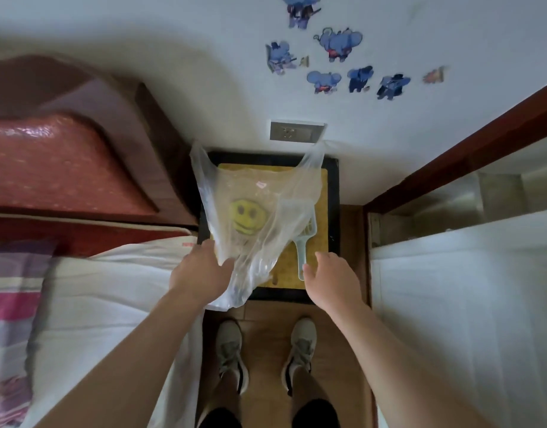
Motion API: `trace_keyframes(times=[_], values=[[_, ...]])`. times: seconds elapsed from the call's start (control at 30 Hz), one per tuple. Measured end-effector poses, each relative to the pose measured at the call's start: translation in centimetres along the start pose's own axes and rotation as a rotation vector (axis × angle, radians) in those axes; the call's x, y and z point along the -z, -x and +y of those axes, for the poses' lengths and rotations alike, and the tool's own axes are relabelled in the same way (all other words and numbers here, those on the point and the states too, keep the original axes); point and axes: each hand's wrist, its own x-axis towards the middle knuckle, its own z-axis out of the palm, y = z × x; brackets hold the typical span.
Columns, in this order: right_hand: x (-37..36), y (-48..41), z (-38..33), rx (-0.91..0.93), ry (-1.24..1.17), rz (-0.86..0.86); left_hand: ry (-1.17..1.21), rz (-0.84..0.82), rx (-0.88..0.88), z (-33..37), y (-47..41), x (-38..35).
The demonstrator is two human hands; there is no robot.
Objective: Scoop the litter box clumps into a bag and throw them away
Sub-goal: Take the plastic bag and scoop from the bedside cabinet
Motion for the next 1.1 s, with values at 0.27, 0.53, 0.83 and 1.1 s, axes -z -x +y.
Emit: trace_keyframes(times=[0.27, 0.53, 0.83, 1.1], values=[[-4.8, -4.4, -0.6, -0.142, -0.101, 0.086, 0.179, 0.086, 0.059, -1.2, -5.4, -4.8], [-5.8, -5.7, -0.9, -0.23, -0.146, 0.139, 0.232, 0.14, 0.081, -1.1, -6.5, -6.2], [-5.0, -5.9, -1.6, -0.278, -0.178, 0.108, 0.354, 0.191, -0.022, -1.6, -5.5, -4.5], [-0.5, -0.7, -0.3, -0.341, -0.2, 0.15, 0.388, 0.292, -0.152, -0.7, -1.3, -0.6]])
